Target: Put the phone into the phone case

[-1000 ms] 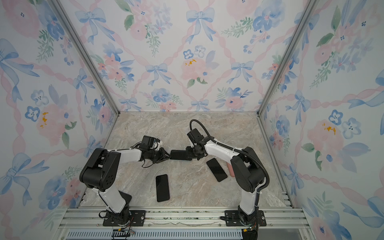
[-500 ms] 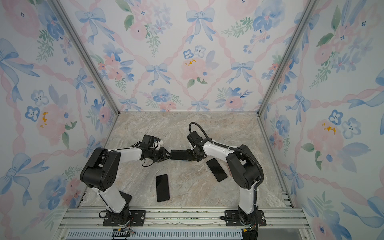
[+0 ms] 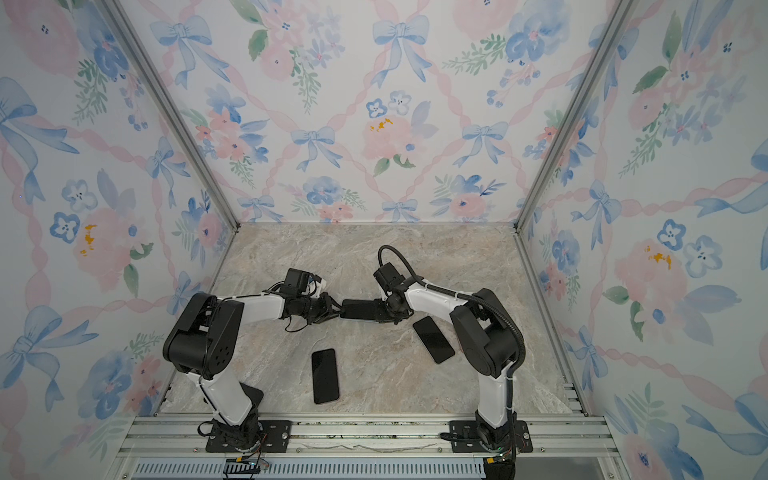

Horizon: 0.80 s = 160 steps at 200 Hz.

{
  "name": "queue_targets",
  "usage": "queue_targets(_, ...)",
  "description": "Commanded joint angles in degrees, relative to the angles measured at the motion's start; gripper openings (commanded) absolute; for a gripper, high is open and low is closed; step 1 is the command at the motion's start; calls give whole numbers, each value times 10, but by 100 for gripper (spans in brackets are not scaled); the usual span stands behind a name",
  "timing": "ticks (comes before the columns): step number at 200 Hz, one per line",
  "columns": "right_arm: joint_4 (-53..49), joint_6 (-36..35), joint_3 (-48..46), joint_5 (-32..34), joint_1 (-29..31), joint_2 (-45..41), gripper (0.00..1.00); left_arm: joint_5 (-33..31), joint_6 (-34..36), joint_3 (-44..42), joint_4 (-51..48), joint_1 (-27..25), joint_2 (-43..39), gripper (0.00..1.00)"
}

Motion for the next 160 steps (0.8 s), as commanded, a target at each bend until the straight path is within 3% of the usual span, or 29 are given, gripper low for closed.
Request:
queue_targets(1,5,-6,0,-13,9,27,26,18,-7,5,4,-8,25,29)
queue_targets(160,20,1,-1,-15,28,47,19,28,-18,0,21,-10,21,29)
